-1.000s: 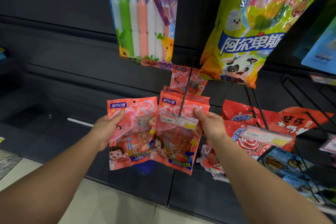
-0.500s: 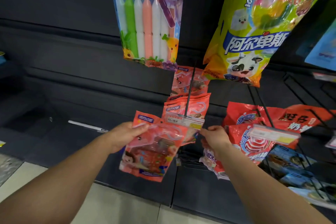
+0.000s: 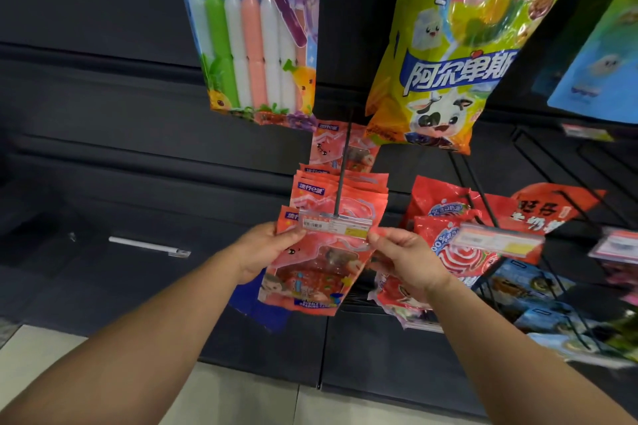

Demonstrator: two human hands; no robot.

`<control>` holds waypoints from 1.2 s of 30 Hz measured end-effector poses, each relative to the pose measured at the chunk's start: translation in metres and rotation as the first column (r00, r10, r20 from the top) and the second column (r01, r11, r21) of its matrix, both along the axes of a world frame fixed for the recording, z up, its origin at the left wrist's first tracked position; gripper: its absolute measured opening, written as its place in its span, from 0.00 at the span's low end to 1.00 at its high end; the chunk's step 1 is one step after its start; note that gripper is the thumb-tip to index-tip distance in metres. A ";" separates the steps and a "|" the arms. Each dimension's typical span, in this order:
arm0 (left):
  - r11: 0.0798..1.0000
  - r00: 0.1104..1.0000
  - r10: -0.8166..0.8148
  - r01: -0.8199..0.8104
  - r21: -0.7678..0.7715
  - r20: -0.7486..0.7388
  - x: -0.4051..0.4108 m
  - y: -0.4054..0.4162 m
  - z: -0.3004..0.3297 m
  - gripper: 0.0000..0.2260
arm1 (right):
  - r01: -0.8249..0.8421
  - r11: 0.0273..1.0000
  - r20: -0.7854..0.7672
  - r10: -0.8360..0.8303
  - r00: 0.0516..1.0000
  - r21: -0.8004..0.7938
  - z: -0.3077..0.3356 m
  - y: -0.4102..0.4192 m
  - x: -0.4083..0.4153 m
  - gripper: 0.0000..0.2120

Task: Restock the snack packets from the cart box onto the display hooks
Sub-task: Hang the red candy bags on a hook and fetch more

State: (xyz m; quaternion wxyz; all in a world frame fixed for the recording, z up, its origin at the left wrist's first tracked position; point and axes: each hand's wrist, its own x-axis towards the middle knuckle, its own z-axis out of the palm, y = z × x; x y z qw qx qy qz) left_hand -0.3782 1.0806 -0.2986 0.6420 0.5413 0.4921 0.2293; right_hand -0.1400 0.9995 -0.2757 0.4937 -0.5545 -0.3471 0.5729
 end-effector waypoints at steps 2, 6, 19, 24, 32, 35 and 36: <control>0.996 0.992 0.081 -0.084 0.028 0.098 0.001 0.005 0.004 0.13 | 0.040 0.999 -0.013 -0.039 0.999 0.036 0.001 0.002 0.000 0.07; 0.974 0.952 0.202 -0.220 0.054 0.228 -0.003 0.014 0.014 0.08 | 0.067 0.994 0.018 -0.069 0.997 0.084 0.003 0.006 -0.002 0.07; 0.953 0.928 0.281 -0.299 0.041 0.246 0.005 0.018 0.017 0.06 | 0.127 0.971 0.174 -0.164 0.971 0.205 0.009 0.008 -0.012 0.07; 0.965 0.946 0.245 -0.260 0.044 0.211 0.008 0.015 0.018 0.05 | 0.209 0.958 0.185 -0.245 0.952 0.197 0.007 0.008 -0.012 0.10; 0.945 0.948 0.302 -0.311 0.097 0.096 0.014 0.030 0.017 0.04 | 0.300 0.948 0.299 -0.318 0.900 0.105 0.006 0.030 -0.017 0.09; 0.926 0.937 0.346 -0.349 0.142 0.046 0.022 0.041 0.019 0.11 | 0.371 0.925 0.324 -0.375 0.868 0.078 0.010 0.044 -0.019 0.07; 0.921 0.934 0.355 -0.356 0.157 0.036 0.025 0.043 0.020 0.11 | 0.393 0.917 0.324 -0.394 0.860 0.072 0.013 0.048 -0.021 0.07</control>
